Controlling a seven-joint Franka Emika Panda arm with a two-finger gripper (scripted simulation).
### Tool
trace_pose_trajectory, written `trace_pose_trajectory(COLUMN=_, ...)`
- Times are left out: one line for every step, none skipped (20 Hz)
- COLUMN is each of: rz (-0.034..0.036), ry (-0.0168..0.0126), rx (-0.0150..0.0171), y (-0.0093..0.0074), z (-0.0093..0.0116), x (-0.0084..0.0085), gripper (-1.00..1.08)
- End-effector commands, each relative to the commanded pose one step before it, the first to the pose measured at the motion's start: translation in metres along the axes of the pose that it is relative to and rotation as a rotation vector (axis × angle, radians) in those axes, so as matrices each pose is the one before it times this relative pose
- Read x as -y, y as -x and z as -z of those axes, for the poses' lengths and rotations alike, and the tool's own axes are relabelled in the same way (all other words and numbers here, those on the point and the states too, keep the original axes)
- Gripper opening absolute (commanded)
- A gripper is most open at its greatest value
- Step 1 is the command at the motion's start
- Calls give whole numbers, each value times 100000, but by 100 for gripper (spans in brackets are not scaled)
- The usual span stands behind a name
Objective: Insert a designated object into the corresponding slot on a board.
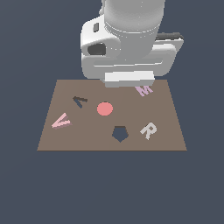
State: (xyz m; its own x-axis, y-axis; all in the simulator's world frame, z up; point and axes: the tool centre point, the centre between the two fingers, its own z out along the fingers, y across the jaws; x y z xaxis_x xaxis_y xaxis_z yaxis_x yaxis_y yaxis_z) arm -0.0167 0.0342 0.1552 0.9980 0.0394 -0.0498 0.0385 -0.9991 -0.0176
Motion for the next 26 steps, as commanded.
trace_pose_trajectory(rz=0, ry=0, rx=0, y=0, z=0, x=-1, gripper=100)
trace_pose_trajectory(rz=-97, ry=2, rx=-6, y=-17, z=-10, x=-16, gripper=100)
trace_pose_trajectory(rz=-284, ry=1, rx=-16, y=-50, z=-30, x=-44, gripper=100)
trace_pose_trajectory(rz=-483, ry=2, rx=-27, y=-83, z=-50, x=-79, gripper=100)
trace_pose_trajectory(rz=-672, ry=2, rx=-37, y=-117, z=-71, x=-108, gripper=100)
trace_pose_trajectory(rz=-869, ry=2, rx=-48, y=-151, z=-91, x=-140, gripper=100)
trace_pose_trajectory(rz=-1070, ry=3, rx=-59, y=-185, z=-112, x=-174, gripper=100)
trace_pose_trajectory(rz=-1269, ry=3, rx=-70, y=-220, z=-133, x=-205, gripper=100)
trace_pose_trajectory(rz=-1477, ry=3, rx=-82, y=-256, z=-154, x=-240, gripper=100)
trace_pose_trajectory(rz=-1687, ry=3, rx=-93, y=-292, z=-175, x=-274, gripper=100)
trace_pose_trajectory(rz=-1903, ry=3, rx=-106, y=-329, z=-198, x=-310, gripper=100)
trace_pose_trajectory(rz=-2125, ry=2, rx=-118, y=-367, z=-220, x=-347, gripper=100)
trace_pose_trajectory(rz=-2352, ry=1, rx=-131, y=-406, z=-243, x=-384, gripper=100)
trace_pose_trajectory(rz=-2585, ry=0, rx=-145, y=-445, z=-266, x=-423, gripper=100)
trace_pose_trajectory(rz=-2825, ry=-2, rx=-158, y=-486, z=-290, x=-463, gripper=100)
trace_pose_trajectory(rz=-3072, ry=-5, rx=-172, y=-528, z=-314, x=-504, gripper=100)
trace_pose_trajectory(rz=-3324, ry=-8, rx=-186, y=-571, z=-339, x=-547, gripper=100)
trace_pose_trajectory(rz=-3583, ry=-11, rx=-201, y=-615, z=-364, x=-591, gripper=100)
trace_pose_trajectory(rz=-3847, ry=-15, rx=-215, y=-659, z=-390, x=-636, gripper=100)
trace_pose_trajectory(rz=-4117, ry=-20, rx=-229, y=-704, z=-416, x=-682, gripper=100)
trace_pose_trajectory(rz=-4378, ry=-26, rx=-243, y=-747, z=-440, x=-727, gripper=100)
trace_pose_trajectory(rz=-4383, ry=-30, rx=-242, y=-748, z=-439, x=-729, gripper=100)
trace_pose_trajectory(rz=-4274, ry=-33, rx=-234, y=-729, z=-427, x=-712, gripper=100)
trace_pose_trajectory(rz=-4166, ry=-36, rx=-226, y=-710, z=-415, x=-695, gripper=100)
trace_pose_trajectory(rz=-4055, ry=-38, rx=-218, y=-690, z=-402, x=-677, gripper=100)
trace_pose_trajectory(rz=-3938, ry=-40, rx=-210, y=-670, z=-390, x=-658, gripper=100)
